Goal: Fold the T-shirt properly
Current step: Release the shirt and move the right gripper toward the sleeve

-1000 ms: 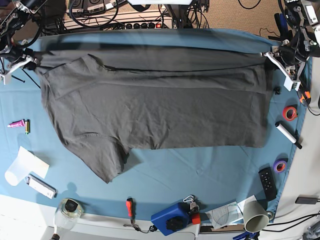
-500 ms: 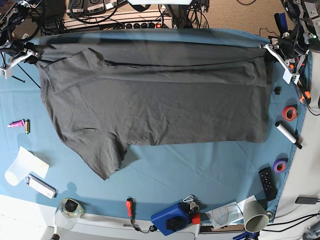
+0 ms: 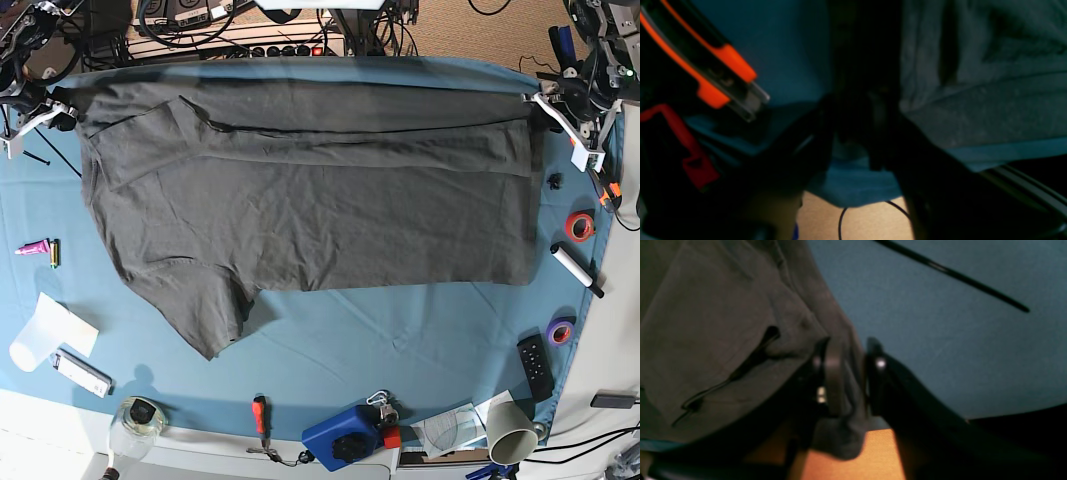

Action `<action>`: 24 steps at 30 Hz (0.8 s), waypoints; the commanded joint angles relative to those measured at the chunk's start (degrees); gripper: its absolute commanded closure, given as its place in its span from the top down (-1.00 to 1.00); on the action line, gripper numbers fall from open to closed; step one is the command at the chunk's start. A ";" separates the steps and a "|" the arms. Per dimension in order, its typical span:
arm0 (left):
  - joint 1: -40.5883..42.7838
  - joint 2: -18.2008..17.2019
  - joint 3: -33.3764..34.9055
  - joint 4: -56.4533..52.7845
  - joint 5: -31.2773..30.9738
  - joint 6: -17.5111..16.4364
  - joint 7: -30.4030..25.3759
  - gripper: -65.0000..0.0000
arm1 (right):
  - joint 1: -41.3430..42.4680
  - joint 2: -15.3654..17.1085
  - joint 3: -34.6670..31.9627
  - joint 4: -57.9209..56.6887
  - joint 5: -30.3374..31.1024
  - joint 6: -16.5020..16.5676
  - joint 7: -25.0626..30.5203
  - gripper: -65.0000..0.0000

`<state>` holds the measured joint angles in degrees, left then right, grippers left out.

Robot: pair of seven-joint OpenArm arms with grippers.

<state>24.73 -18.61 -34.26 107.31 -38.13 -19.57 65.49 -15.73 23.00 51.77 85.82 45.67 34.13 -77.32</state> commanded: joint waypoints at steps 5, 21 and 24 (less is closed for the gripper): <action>-0.13 -0.92 -0.44 3.61 2.16 0.00 -0.85 -0.39 | 0.33 2.54 0.81 0.87 3.10 0.00 0.20 -0.51; -0.20 0.02 -0.37 12.87 8.55 0.02 -15.37 -0.39 | 8.02 8.90 2.16 0.83 10.29 0.13 5.20 -0.51; -0.15 0.02 -0.37 12.87 7.87 0.02 -13.99 -0.39 | 13.55 8.96 0.70 0.74 4.70 0.09 7.26 -0.51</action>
<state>24.62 -17.87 -34.26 119.24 -29.67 -19.57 52.71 -2.70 30.24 52.25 85.82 48.56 34.20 -71.37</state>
